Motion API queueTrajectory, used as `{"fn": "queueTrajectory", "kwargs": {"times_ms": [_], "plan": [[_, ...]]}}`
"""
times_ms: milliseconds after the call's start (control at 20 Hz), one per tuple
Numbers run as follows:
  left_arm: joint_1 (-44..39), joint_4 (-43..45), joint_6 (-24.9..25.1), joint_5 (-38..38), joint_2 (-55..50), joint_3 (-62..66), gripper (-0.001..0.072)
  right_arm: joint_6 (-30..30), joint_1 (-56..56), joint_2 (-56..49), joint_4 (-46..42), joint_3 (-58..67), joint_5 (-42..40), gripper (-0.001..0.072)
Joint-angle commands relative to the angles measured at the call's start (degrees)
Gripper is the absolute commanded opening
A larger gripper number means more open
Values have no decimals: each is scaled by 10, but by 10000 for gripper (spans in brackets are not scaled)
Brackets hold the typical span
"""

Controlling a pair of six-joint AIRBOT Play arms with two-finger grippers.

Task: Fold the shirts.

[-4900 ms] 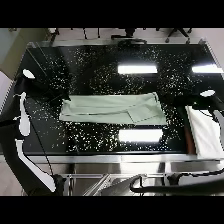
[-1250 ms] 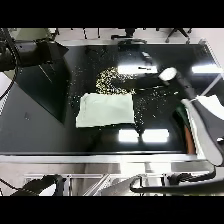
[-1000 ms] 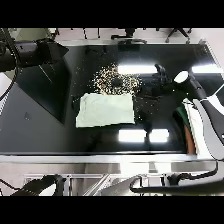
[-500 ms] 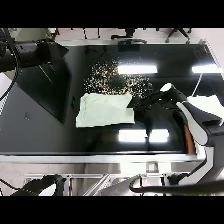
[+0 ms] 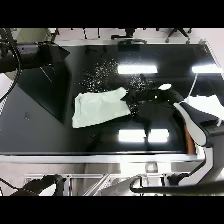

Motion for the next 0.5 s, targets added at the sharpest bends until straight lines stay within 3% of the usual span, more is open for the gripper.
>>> {"fn": "queueTrajectory", "kwargs": {"times_ms": [0, 450], "plan": [[0, 0, 0, -9, 0, 0, 16, -15, -43, 64, 66, 11, -3, 17], [0, 0, -1, -43, 0, 0, 15, 98, -326, 294, 65, 12, -76, 17]]}}
